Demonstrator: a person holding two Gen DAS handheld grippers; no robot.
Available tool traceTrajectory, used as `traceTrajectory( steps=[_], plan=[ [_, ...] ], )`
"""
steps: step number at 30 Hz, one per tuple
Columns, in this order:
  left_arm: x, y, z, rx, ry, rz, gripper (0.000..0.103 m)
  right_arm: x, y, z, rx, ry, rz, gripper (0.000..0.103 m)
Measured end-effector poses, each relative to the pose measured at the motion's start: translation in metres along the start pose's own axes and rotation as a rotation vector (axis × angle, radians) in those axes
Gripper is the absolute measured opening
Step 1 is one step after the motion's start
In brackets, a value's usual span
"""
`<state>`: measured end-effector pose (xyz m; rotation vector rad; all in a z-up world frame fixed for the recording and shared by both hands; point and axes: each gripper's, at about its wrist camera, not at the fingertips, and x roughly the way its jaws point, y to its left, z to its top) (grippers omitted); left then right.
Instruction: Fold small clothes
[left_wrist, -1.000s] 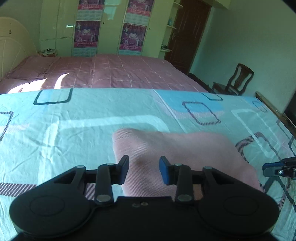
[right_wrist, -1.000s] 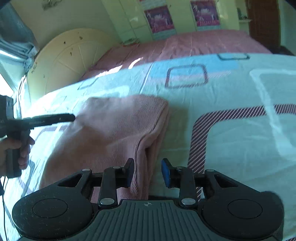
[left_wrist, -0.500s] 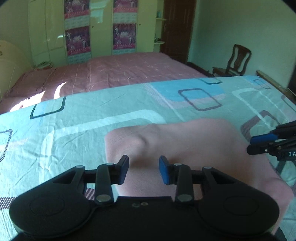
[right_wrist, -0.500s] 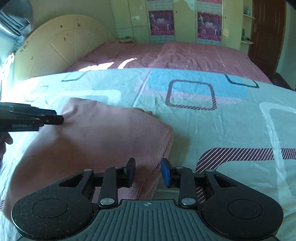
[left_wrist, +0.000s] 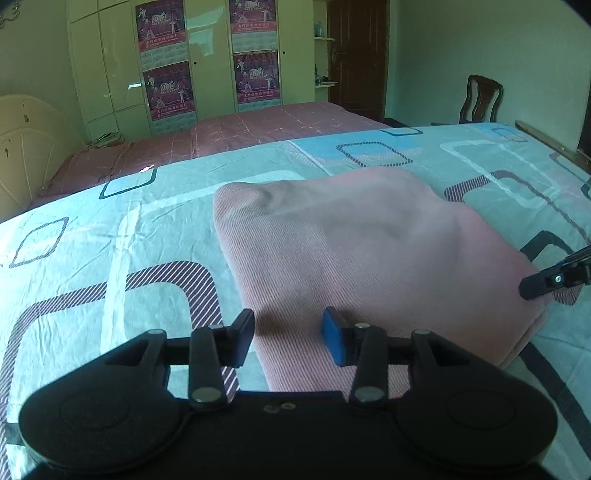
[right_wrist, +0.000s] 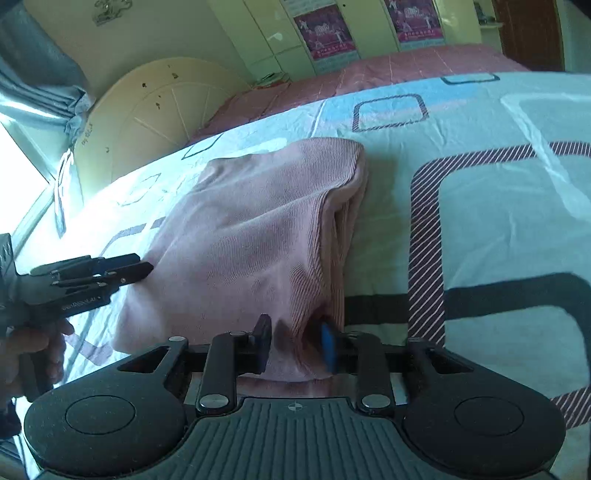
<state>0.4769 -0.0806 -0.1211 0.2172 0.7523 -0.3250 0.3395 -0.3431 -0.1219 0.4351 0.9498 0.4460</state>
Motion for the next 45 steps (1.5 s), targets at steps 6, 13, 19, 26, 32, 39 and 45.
traceTrajectory(
  steps=[6, 13, 19, 26, 32, 39, 45],
  plan=[
    [-0.005, -0.011, 0.002, 0.084, 0.015, 0.042, 0.043, -0.004, -0.012, -0.02, 0.07, 0.046, -0.038, 0.003],
    [-0.02, -0.026, 0.009, 0.107, -0.056, -0.058, 0.043, -0.031, 0.03, 0.008, -0.128, -0.162, -0.127, 0.004],
    [-0.005, -0.055, -0.018, 0.144, 0.029, -0.092, 0.042, 0.033, 0.052, -0.019, -0.397, -0.02, -0.239, 0.004],
    [-0.026, -0.058, -0.049, 0.1, 0.056, -0.089, 0.042, 0.004, 0.057, -0.036, -0.425, -0.043, -0.221, 0.005],
    [-0.05, -0.037, -0.049, 0.02, 0.032, -0.11, 0.045, -0.001, 0.05, -0.037, -0.367, -0.008, -0.208, 0.005],
    [-0.042, -0.005, -0.006, -0.052, -0.081, 0.019, 0.088, -0.003, 0.059, 0.006, -0.32, -0.205, -0.182, 0.063],
    [0.021, 0.025, 0.002, -0.23, 0.085, -0.03, 0.089, 0.048, 0.036, 0.027, -0.214, -0.068, -0.304, 0.055]
  ],
)
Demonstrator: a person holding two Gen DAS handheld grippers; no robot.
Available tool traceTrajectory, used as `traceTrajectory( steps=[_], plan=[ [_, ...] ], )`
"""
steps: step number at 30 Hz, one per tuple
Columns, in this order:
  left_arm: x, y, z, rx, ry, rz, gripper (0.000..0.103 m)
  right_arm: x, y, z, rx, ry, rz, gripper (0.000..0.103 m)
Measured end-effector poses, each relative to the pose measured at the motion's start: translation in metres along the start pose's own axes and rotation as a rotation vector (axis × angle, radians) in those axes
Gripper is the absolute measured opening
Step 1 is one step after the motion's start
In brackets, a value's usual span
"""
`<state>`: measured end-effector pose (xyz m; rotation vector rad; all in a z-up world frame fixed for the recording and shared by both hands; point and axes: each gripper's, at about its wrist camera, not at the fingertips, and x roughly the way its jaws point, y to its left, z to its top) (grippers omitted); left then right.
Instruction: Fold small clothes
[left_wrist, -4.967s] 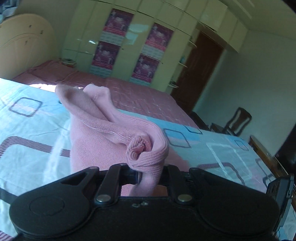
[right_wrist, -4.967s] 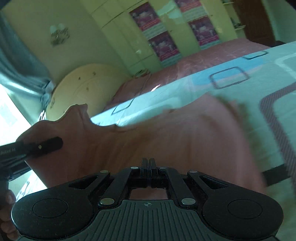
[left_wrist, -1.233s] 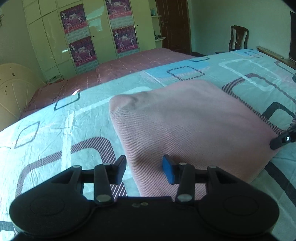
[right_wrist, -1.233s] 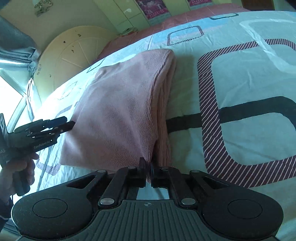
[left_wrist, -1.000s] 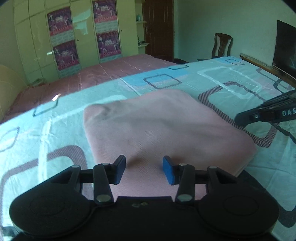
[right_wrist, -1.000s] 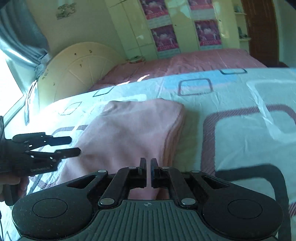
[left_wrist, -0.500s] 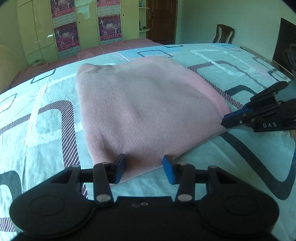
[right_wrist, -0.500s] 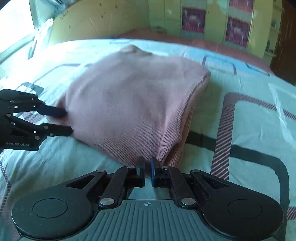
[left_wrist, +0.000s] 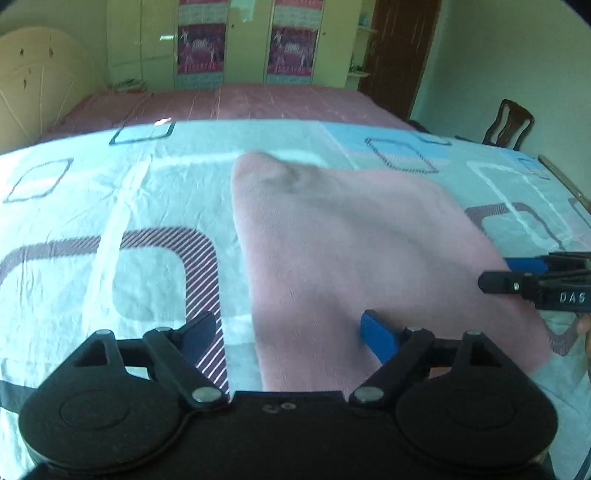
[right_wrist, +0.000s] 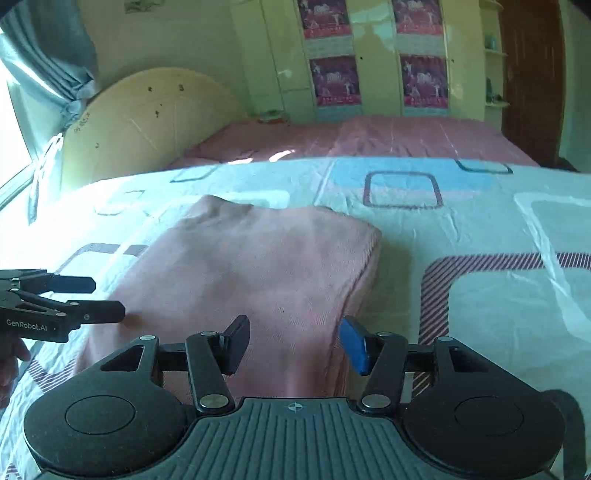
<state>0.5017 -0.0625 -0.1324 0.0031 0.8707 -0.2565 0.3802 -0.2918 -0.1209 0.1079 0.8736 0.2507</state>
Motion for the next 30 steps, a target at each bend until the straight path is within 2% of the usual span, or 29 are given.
traceTrajectory(
  steps=[1, 4, 5, 7, 9, 12, 14, 17, 21, 23, 24, 27, 30],
  plan=[
    [0.002, 0.006, 0.0, -0.023, 0.005, 0.002, 0.092, 0.006, -0.005, -0.004, 0.002, 0.025, -0.02, 0.056],
    [-0.011, 0.009, 0.0, -0.025, -0.009, 0.003, 0.087, -0.019, -0.024, -0.008, 0.096, -0.03, 0.032, 0.056],
    [-0.015, 0.009, 0.0, -0.016, -0.02, -0.011, 0.085, -0.028, -0.031, -0.01, 0.129, -0.057, 0.087, 0.056],
    [-0.013, 0.014, -0.001, -0.036, -0.01, -0.061, 0.083, -0.033, -0.054, -0.018, 0.247, -0.056, 0.217, 0.056],
    [-0.005, 0.02, 0.001, -0.08, 0.015, -0.11, 0.082, -0.026, -0.072, -0.019, 0.339, -0.027, 0.289, 0.056],
    [0.004, 0.028, 0.005, -0.153, 0.034, -0.169, 0.079, -0.005, -0.098, -0.022, 0.498, 0.072, 0.45, 0.056],
    [0.012, 0.038, 0.005, -0.229, 0.055, -0.225, 0.076, 0.007, -0.107, -0.023, 0.533, 0.1, 0.51, 0.056],
    [0.022, 0.045, 0.005, -0.287, 0.078, -0.263, 0.076, 0.017, -0.112, -0.018, 0.578, 0.131, 0.577, 0.056],
    [0.033, 0.049, 0.007, -0.343, 0.092, -0.293, 0.076, 0.03, -0.094, -0.005, 0.515, 0.163, 0.598, 0.054],
    [0.037, 0.046, 0.011, -0.354, 0.097, -0.291, 0.072, 0.031, -0.08, -0.004, 0.466, 0.164, 0.568, 0.046],
    [0.039, 0.042, 0.013, -0.348, 0.103, -0.284, 0.066, 0.032, -0.075, -0.003, 0.444, 0.162, 0.551, 0.041],
    [0.038, 0.027, 0.021, -0.293, 0.111, -0.225, 0.063, 0.024, -0.062, 0.0, 0.352, 0.153, 0.465, 0.028],
    [0.037, 0.015, 0.023, -0.247, 0.106, -0.189, 0.06, 0.02, -0.057, -0.005, 0.313, 0.15, 0.434, 0.027]
  ],
)
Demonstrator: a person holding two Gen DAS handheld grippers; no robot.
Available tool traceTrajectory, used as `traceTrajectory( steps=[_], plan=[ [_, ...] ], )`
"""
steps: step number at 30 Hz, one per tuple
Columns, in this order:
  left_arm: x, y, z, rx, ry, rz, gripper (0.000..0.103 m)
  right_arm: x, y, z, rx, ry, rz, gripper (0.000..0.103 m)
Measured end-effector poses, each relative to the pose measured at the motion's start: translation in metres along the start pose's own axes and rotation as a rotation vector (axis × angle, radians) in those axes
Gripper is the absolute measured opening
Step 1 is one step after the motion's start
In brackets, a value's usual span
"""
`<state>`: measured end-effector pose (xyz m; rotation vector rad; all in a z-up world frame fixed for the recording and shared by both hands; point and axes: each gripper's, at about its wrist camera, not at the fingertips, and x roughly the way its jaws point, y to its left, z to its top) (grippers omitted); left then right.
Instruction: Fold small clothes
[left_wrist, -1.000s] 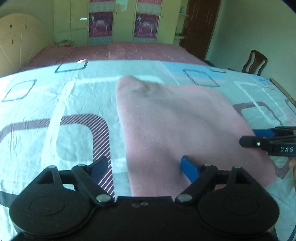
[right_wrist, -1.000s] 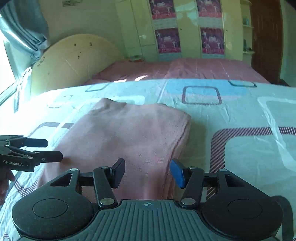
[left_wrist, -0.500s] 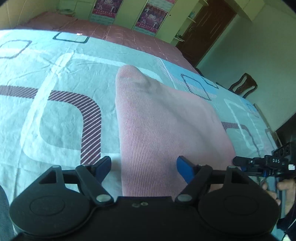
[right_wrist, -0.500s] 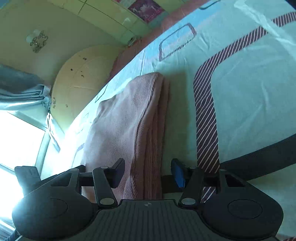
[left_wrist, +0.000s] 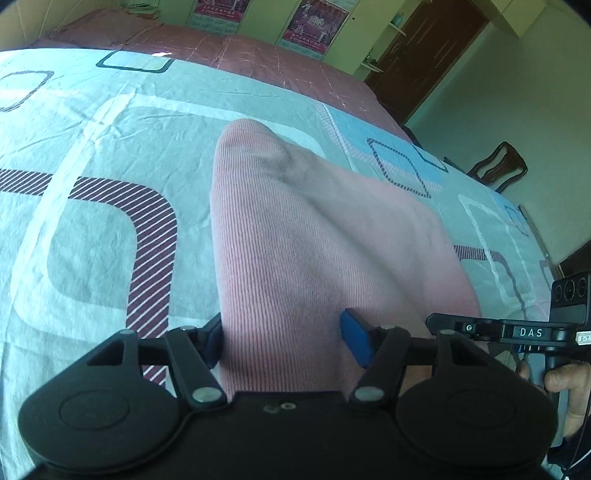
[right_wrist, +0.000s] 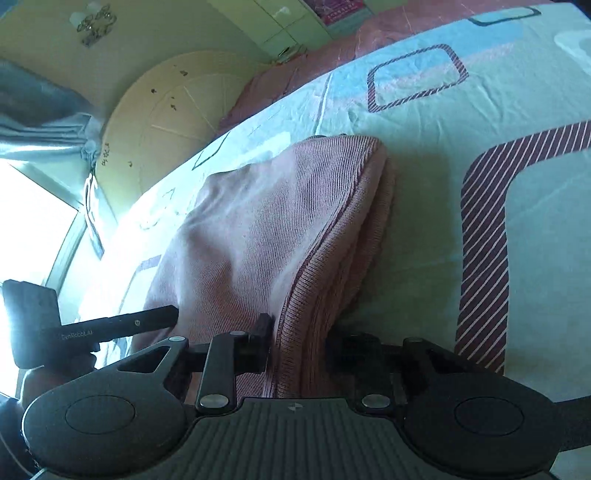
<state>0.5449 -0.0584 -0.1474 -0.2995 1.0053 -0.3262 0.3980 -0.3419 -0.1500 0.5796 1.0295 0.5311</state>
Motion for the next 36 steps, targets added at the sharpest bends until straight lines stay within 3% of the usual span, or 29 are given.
traceTrajectory(
  steps=[2, 4, 7, 10, 17, 22, 28, 30, 32, 33, 36],
  plan=[
    [-0.001, -0.003, 0.001, 0.01, -0.013, 0.004, 0.053, 0.005, 0.004, -0.002, -0.002, 0.0, -0.017, 0.024],
    [-0.008, -0.011, 0.001, 0.06, -0.043, 0.013, 0.037, 0.005, 0.015, -0.002, -0.041, -0.01, -0.044, 0.02],
    [-0.018, -0.02, 0.001, 0.118, -0.074, 0.017, 0.03, -0.005, 0.031, -0.003, -0.097, -0.041, -0.078, 0.019],
    [-0.031, -0.016, 0.004, 0.12, -0.093, -0.032, 0.028, -0.01, 0.048, -0.004, -0.116, -0.07, -0.093, 0.018],
    [-0.077, 0.017, 0.013, 0.153, -0.143, -0.078, 0.028, 0.007, 0.118, -0.008, -0.18, -0.102, -0.1, 0.018],
    [-0.118, 0.08, 0.017, 0.129, -0.162, -0.043, 0.028, 0.047, 0.175, -0.007, -0.209, -0.086, -0.053, 0.018],
    [-0.156, 0.173, 0.007, 0.045, -0.162, 0.034, 0.028, 0.128, 0.229, -0.012, -0.187, -0.007, 0.028, 0.018],
    [-0.159, 0.197, 0.001, 0.022, -0.164, 0.057, 0.03, 0.154, 0.234, -0.019, -0.169, 0.03, 0.033, 0.018],
    [-0.155, 0.217, -0.007, -0.002, -0.148, 0.099, 0.038, 0.174, 0.226, -0.027, -0.132, 0.038, -0.04, 0.019],
    [-0.153, 0.224, -0.01, -0.013, -0.147, 0.082, 0.044, 0.175, 0.215, -0.029, -0.081, 0.031, -0.021, 0.02],
    [-0.148, 0.233, -0.014, -0.053, -0.156, 0.032, 0.045, 0.164, 0.193, -0.034, 0.006, -0.01, -0.005, 0.023]
  ],
)
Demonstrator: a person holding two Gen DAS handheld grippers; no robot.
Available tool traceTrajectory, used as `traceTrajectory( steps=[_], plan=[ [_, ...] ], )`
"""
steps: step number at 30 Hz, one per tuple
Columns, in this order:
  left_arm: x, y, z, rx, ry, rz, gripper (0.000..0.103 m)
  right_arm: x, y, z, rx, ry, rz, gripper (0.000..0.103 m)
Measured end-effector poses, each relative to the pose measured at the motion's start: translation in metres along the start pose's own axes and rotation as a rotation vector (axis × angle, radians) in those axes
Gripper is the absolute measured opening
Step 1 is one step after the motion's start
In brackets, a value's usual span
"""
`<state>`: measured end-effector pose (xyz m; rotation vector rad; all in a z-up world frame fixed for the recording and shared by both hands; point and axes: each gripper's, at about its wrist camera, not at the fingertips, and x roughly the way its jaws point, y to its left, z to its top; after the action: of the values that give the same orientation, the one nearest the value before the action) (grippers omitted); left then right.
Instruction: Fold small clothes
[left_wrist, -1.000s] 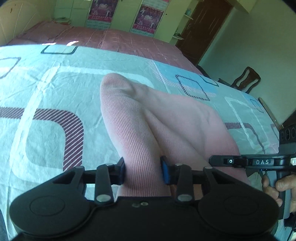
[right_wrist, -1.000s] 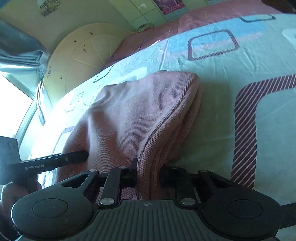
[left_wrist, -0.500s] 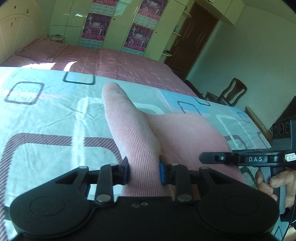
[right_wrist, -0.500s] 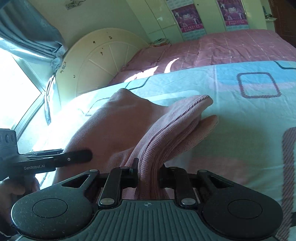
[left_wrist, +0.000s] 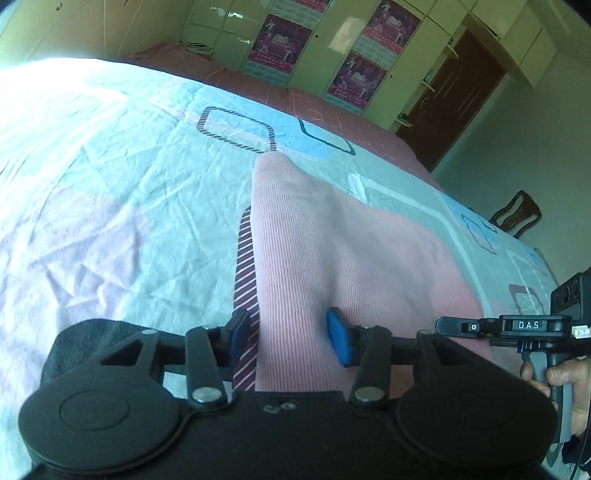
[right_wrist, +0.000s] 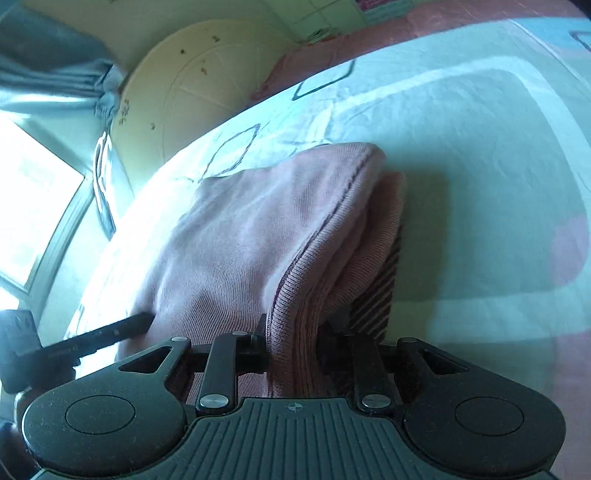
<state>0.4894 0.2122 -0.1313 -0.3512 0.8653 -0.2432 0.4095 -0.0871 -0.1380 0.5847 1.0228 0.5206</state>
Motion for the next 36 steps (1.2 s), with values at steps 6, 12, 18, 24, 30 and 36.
traceTrajectory(
  steps=[6, 12, 18, 24, 30, 36],
  plan=[
    [0.0, 0.01, 0.011, 0.001, -0.005, -0.002, 0.065, -0.022, 0.005, -0.005, -0.036, -0.023, -0.066, 0.024],
    [0.012, 0.018, 0.011, 0.062, 0.057, 0.022, 0.064, -0.014, 0.021, -0.014, -0.129, -0.011, -0.186, 0.024],
    [-0.016, 0.008, -0.002, 0.088, 0.039, -0.014, 0.055, -0.04, 0.042, -0.026, -0.135, -0.084, -0.207, 0.024],
    [-0.027, -0.001, -0.051, 0.147, 0.08, 0.013, 0.057, -0.043, 0.079, -0.075, -0.333, -0.007, -0.218, 0.024],
    [-0.04, -0.01, -0.075, 0.196, 0.045, 0.059, 0.057, -0.03, 0.065, -0.099, -0.317, 0.001, -0.339, 0.024],
    [-0.053, -0.022, -0.088, 0.208, 0.039, 0.109, 0.057, -0.032, 0.069, -0.103, -0.325, -0.002, -0.365, 0.024]
  ],
)
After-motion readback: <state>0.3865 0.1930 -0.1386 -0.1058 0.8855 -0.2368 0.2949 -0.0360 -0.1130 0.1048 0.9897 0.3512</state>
